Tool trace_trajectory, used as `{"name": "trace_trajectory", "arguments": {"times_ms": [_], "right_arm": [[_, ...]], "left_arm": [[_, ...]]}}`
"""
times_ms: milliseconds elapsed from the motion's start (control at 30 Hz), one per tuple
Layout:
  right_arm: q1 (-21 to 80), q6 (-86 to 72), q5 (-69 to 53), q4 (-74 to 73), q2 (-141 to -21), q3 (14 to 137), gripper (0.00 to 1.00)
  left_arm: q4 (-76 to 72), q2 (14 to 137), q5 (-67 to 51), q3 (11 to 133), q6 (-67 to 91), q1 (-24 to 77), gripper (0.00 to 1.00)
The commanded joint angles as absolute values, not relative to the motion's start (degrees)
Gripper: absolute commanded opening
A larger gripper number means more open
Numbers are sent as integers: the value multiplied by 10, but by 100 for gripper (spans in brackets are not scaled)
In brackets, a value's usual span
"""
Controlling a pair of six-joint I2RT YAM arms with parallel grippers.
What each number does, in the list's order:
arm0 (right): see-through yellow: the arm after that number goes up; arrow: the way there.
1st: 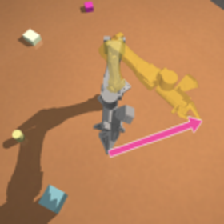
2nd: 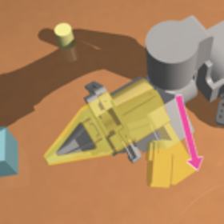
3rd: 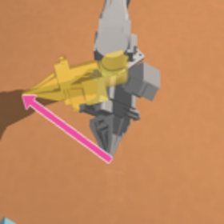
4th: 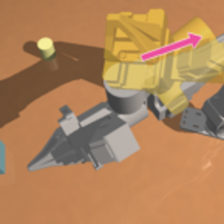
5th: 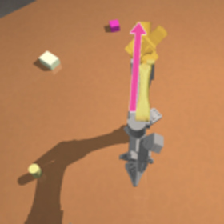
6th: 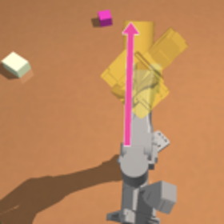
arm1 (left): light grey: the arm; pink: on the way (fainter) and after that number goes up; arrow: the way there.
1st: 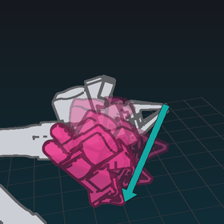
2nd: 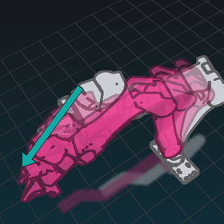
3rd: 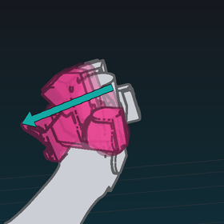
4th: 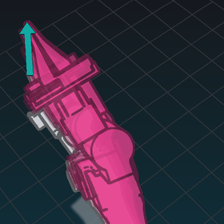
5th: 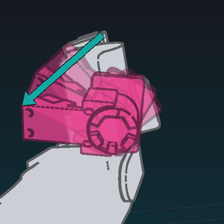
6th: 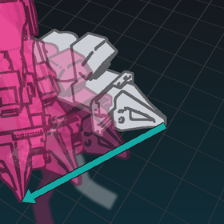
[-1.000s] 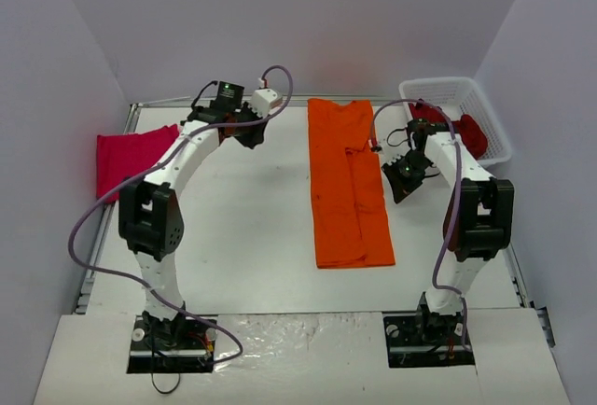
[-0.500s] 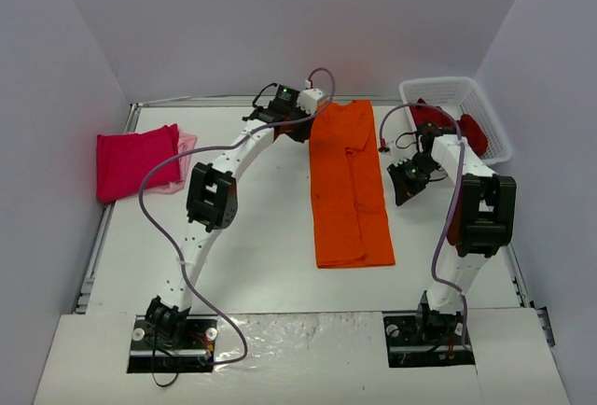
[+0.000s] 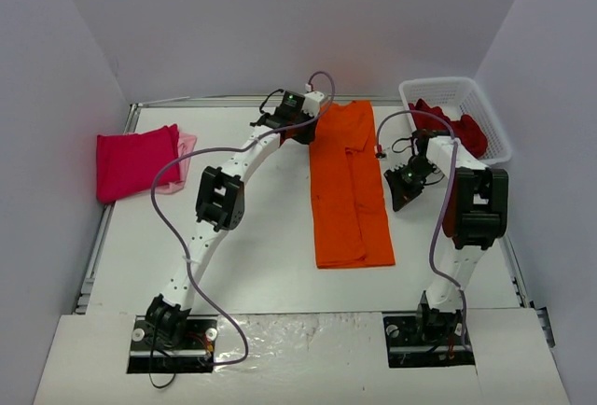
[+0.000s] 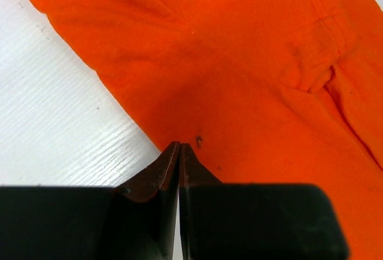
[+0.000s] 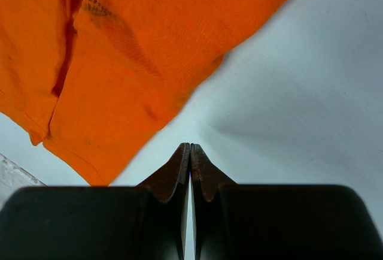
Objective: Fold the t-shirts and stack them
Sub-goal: Rotate the tshirt 90 degrees
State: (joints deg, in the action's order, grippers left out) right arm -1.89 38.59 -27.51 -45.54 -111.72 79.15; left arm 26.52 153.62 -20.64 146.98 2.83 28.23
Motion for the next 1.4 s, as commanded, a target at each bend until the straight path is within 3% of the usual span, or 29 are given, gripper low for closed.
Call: {"name": "trace_trajectory", "arguments": {"times_ms": [0, 1367], "right_arm": [[-21, 387, -286, -480, -1127, 796, 0], [-4, 381, -276, -487, -1160, 802, 0]], "left_arm": [[235, 1541, -200, 1503, 44, 290, 2], [284, 1582, -101, 1513, 64, 281, 2]]}}
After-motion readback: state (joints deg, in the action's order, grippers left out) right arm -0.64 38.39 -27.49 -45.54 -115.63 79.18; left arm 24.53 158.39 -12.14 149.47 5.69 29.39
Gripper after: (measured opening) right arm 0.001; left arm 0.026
